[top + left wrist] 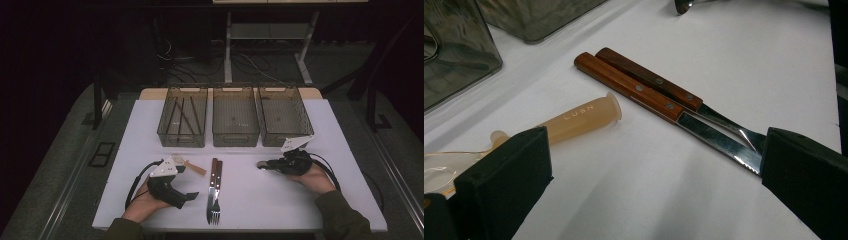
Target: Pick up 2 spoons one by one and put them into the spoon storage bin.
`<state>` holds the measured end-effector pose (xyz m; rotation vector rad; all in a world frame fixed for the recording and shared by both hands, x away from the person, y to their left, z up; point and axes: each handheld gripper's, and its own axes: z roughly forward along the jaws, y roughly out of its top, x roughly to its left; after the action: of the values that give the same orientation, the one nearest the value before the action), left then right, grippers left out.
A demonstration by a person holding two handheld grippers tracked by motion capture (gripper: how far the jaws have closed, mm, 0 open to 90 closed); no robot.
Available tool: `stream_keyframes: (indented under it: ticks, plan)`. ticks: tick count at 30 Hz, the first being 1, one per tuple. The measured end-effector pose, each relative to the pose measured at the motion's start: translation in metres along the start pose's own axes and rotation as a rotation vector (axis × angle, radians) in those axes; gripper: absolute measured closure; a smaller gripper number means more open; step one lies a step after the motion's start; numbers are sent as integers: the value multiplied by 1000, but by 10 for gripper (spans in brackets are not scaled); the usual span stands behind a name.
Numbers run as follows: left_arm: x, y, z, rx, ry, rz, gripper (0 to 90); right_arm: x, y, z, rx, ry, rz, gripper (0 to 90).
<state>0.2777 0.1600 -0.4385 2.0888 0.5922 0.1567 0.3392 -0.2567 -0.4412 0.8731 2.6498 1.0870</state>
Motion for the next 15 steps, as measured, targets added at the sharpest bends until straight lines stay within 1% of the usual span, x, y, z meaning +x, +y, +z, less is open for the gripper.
stream_keyframes:
  ticks: [5,15]
  plan:
    - [0,0,0,1,-1,1,0,1,0,0,5,5,-11,872]
    - [0,0,0,0,-2,1,0,3,2,-1,23,14,-16,887]
